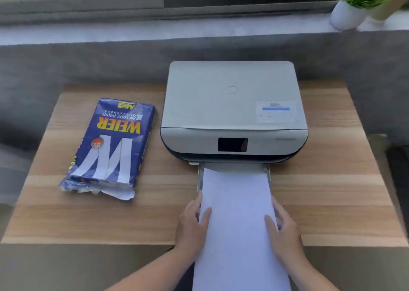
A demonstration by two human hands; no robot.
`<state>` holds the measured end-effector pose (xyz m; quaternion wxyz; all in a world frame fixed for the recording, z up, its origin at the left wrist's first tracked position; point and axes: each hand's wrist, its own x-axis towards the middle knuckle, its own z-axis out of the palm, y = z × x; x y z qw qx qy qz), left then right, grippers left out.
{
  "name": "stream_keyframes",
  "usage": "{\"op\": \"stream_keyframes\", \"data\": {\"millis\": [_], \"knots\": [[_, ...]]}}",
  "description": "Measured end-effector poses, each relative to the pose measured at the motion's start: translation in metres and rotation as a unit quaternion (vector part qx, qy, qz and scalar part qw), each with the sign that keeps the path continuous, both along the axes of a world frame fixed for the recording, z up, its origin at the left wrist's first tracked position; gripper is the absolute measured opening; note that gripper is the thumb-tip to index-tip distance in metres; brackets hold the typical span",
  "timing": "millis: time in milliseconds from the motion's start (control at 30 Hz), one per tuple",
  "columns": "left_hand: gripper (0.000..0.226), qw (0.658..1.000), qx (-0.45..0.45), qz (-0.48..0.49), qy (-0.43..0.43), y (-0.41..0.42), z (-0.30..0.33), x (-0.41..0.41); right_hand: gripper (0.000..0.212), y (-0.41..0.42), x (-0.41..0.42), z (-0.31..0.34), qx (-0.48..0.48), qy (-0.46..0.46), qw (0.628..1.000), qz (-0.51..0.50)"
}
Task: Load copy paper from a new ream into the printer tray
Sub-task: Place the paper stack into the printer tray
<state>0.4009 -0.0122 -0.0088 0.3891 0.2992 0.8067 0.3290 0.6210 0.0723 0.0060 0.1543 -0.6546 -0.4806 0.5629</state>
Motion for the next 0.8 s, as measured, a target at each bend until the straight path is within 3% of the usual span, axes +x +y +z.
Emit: {"op": "stream_keyframes", "data": {"millis": [400,567,800], "knots": [[0.053,0.995,-0.087,0.053,0.007,0.015,-0.015,0.005,0.059,0.011,0.002,-0.021,-0.042,-0.002,0.998,0.036],[0.05,0.995,-0.083,0.033,0.05,0.018,-0.015,0.008,0.057,0.015,0.001,-0.027,-0.037,-0.016,0.999,0.027],[0.043,0.995,-0.071,0.057,0.043,0.028,-0.021,0.001,0.056,0.027,-0.01,-0.032,-0.042,-0.074,0.996,-0.018]]}}
